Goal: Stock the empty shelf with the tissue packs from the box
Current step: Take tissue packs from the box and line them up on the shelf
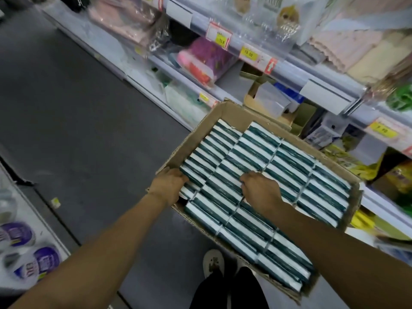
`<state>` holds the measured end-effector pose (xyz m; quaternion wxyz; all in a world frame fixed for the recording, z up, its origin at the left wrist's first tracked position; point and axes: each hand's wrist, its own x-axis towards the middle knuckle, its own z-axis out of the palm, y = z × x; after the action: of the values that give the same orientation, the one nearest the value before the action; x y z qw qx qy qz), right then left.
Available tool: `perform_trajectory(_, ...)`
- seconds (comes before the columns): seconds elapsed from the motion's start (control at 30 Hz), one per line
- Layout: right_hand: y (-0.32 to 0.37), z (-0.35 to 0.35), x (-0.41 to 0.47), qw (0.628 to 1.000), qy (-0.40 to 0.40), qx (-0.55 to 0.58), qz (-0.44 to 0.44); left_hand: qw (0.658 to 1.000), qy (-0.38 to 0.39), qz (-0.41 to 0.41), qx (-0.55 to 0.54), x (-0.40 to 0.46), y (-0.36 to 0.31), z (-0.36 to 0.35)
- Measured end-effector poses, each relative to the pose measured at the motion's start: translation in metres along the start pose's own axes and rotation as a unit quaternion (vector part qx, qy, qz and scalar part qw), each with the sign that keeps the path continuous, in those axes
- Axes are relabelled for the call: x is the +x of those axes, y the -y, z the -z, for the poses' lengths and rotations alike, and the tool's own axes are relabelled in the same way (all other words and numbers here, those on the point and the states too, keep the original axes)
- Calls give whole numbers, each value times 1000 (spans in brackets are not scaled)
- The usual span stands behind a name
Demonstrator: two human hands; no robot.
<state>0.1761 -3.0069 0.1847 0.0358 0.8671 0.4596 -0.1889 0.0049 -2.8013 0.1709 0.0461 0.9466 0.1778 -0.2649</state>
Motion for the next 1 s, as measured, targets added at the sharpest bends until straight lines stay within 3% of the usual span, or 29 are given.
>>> perform_trajectory(0.3, -1, -2, 11, 999, -10, -40, 25, 994, -50, -16, 96, 14, 0, -20)
perform_trajectory(0.87, 4, -10, 13, 999, 14, -45, -3, 998, -46, 28, 16, -1, -2, 14)
perform_trajectory(1.0, 5, -2, 11, 1000, -5, 12, -26, 998, -39, 40, 10, -6, -4, 21)
